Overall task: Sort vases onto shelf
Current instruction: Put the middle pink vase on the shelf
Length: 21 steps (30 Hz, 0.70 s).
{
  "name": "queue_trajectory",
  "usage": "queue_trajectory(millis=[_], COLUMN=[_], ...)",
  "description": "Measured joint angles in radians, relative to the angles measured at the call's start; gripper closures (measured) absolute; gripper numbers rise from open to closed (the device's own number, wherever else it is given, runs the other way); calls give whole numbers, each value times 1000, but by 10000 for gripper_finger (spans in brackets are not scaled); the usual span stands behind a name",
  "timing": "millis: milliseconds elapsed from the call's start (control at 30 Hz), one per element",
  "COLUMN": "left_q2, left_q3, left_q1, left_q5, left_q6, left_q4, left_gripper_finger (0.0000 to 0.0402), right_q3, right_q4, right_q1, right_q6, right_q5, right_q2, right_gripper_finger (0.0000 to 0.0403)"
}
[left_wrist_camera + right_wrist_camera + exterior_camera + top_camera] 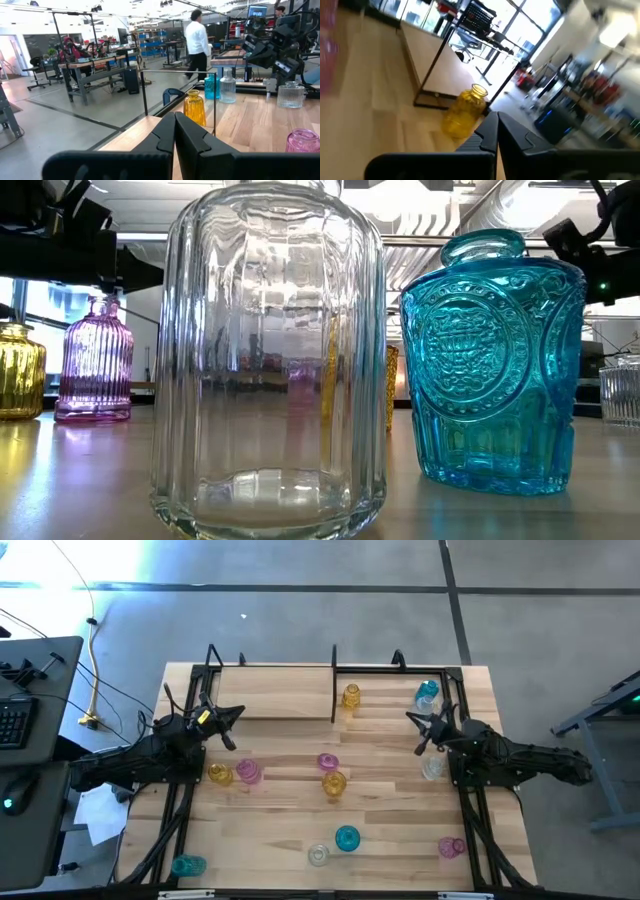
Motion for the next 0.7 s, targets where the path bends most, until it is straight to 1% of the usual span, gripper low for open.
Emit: queue_trajectory(millis=[167,300,467,633,700], left_q2=[0,0,0,0,0], left_q3=[0,0,0,0,0], left_q1=[0,0,0,0,0], left_q5=[0,0,2,38,52], left_q6=[0,-1,-18,-49,-52], left_q4=[0,0,0,0,0], left_gripper_finger=[401,401,401,401,401], right_q3=[0,0,0,0,0], right_q4=[2,2,2,8,19], right_q1=[0,0,0,0,0], right_q6=[-262,-374,-450,-434,-422], right_q5=[3,2,2,1,-24], right_q2=[0,0,0,0,0], right_gripper_finger=[402,402,402,402,402])
